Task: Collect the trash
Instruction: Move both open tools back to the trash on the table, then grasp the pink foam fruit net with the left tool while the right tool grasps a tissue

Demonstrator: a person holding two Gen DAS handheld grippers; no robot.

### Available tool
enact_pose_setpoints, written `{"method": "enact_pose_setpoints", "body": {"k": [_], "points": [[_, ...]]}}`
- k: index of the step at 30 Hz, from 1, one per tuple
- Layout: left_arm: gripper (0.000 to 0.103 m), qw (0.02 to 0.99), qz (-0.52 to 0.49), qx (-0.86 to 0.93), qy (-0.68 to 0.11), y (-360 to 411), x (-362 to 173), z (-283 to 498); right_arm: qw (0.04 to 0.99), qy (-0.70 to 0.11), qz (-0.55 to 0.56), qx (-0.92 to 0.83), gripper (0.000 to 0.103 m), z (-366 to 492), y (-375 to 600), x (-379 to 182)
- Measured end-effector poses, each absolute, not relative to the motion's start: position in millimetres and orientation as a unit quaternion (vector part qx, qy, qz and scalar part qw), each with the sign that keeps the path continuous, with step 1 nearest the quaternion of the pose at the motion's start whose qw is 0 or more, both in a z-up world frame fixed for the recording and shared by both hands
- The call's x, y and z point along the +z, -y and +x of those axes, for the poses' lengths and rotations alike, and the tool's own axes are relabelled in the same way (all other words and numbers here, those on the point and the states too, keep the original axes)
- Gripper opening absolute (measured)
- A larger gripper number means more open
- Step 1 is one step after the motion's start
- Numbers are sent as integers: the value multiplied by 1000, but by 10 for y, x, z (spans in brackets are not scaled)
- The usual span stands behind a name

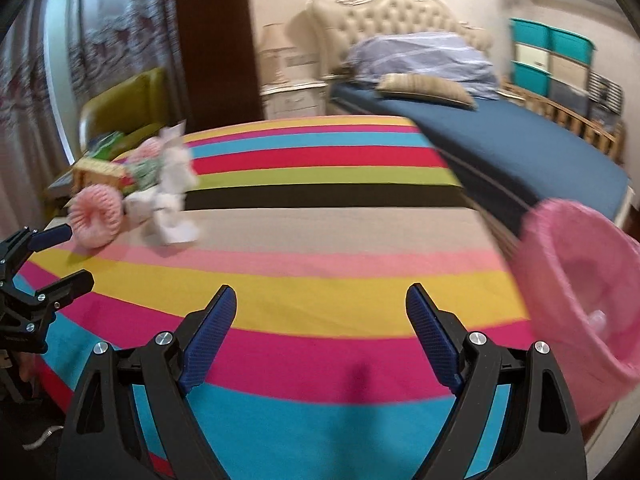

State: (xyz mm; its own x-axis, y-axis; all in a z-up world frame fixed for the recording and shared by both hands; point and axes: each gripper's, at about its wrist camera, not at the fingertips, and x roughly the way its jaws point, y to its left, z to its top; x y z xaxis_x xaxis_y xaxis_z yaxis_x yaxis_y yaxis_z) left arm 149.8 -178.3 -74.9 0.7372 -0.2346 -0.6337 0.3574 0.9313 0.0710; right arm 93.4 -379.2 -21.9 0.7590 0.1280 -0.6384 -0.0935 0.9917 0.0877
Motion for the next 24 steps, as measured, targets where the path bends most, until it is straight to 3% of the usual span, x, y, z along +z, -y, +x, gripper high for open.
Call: {"method": "enact_pose_setpoints", "body": {"k": [8,15,24], "points": [[98,933,18,-72,-351,1005,-784,1504,921,-369,-37,123,81,1417,2982,-247],[98,924,-29,-57,-376,771,-818,1623,906,-387,-75,154,77,1806,2515,-314],[98,925,0,-34,-378,1075,-757,1881,896,-405,-91,158,47,2067,2281,-357]]}}
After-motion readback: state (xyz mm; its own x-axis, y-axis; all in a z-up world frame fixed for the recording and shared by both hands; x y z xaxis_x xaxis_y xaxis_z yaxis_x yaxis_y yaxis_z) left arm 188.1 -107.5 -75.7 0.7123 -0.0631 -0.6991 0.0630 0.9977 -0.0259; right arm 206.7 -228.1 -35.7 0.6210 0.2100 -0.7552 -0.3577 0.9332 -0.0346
